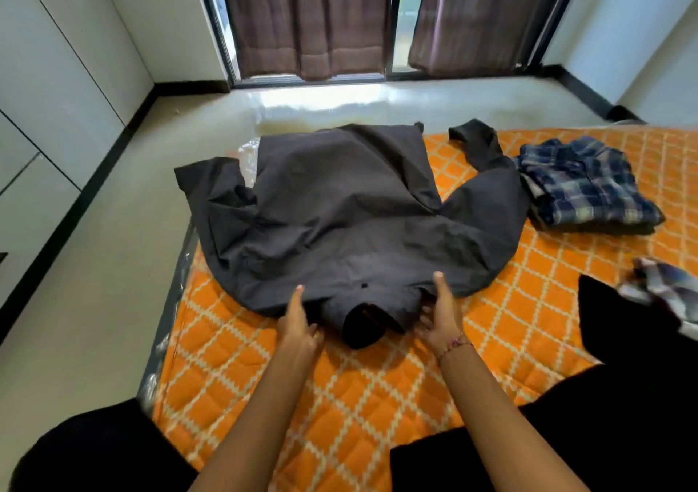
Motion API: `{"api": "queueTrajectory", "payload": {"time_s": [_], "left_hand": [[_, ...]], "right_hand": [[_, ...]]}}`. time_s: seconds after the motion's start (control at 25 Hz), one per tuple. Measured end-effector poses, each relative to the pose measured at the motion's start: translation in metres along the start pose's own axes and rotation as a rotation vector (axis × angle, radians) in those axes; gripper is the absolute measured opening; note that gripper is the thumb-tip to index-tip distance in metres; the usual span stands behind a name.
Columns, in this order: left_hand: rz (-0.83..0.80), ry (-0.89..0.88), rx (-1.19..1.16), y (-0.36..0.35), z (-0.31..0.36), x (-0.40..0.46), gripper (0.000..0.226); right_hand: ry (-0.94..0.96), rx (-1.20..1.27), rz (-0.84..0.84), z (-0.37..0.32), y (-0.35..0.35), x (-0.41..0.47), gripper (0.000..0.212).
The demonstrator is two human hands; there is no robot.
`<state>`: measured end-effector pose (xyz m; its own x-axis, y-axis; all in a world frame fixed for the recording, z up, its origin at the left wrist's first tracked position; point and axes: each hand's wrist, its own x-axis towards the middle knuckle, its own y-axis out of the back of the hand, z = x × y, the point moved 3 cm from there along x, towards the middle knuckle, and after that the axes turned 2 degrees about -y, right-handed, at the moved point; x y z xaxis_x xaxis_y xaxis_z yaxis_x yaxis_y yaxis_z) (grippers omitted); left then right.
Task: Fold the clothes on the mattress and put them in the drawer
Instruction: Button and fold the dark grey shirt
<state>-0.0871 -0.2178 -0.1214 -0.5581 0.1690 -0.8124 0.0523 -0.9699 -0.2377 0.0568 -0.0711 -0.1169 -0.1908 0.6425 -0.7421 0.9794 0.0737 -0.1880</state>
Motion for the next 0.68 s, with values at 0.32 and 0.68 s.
{"api": "queueTrajectory", "payload": {"time_s": [0.32, 0.68], "left_hand": [[-0.207, -0.032, 0.199, 0.017, -0.021, -0.021, 0.041], [-0.123, -1.383, 1.843, -0.028, 0.009, 0.001, 0.084]], "right_hand": [[-0.222, -0.107, -0.272, 0.046, 0.017, -0.012, 0.016], [1.037, -1.385, -0.031, 0.007, -0.043, 0.0, 0.065]]}}
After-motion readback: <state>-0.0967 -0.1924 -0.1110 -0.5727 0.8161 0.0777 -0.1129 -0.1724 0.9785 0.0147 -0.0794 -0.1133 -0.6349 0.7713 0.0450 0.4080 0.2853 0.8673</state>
